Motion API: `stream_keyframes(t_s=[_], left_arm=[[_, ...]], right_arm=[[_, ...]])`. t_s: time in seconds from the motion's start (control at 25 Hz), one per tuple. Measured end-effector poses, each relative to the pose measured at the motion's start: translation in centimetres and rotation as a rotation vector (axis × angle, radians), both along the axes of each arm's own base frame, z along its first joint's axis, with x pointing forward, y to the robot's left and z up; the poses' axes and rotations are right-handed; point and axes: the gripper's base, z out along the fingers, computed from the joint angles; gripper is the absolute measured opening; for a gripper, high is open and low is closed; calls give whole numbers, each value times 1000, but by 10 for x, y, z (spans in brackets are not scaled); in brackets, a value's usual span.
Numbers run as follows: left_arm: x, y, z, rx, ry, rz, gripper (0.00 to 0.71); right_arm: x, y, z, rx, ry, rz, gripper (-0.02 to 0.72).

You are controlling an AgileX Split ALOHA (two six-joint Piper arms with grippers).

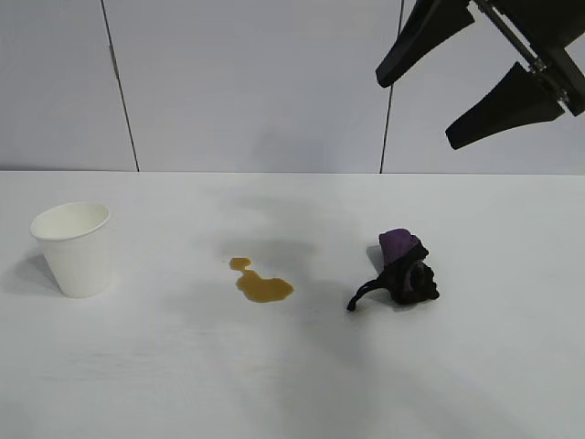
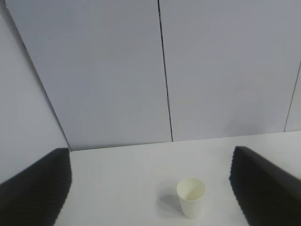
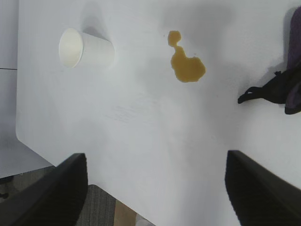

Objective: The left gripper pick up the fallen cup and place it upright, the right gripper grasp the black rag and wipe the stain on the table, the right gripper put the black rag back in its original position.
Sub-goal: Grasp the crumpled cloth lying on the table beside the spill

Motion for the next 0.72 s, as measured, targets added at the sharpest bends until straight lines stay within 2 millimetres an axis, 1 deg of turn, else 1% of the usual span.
stream_keyframes(t_s=[0.12, 0.16, 0.24, 0.28, 0.44, 0.52, 0.6, 0.72], left_arm=[[-30, -8, -16, 11, -48, -4, 660], [-36, -10, -22, 14, -67, -7, 660], [-40, -13, -36, 8, -74, -26, 660], [-37, -13, -44, -1, -54, -38, 660], [3, -5, -73, -57, 119, -71, 660], [17, 0, -88, -69, 191, -94, 660], [31, 9, -106, -60, 275, -77, 660], [46, 24, -129, -29, 381, -48, 660]], right_arm=[[0, 0, 0, 0, 0, 0, 558], [0, 0, 0, 0, -1, 1, 558], [0, 0, 0, -2, -3, 7, 558], [0, 0, 0, -3, -3, 11, 558], [-1, 1, 1, -3, 1, 28, 558], [-1, 1, 4, -2, 0, 40, 558], [-1, 1, 9, 0, -6, 50, 558], [0, 2, 17, 4, -20, 63, 558]])
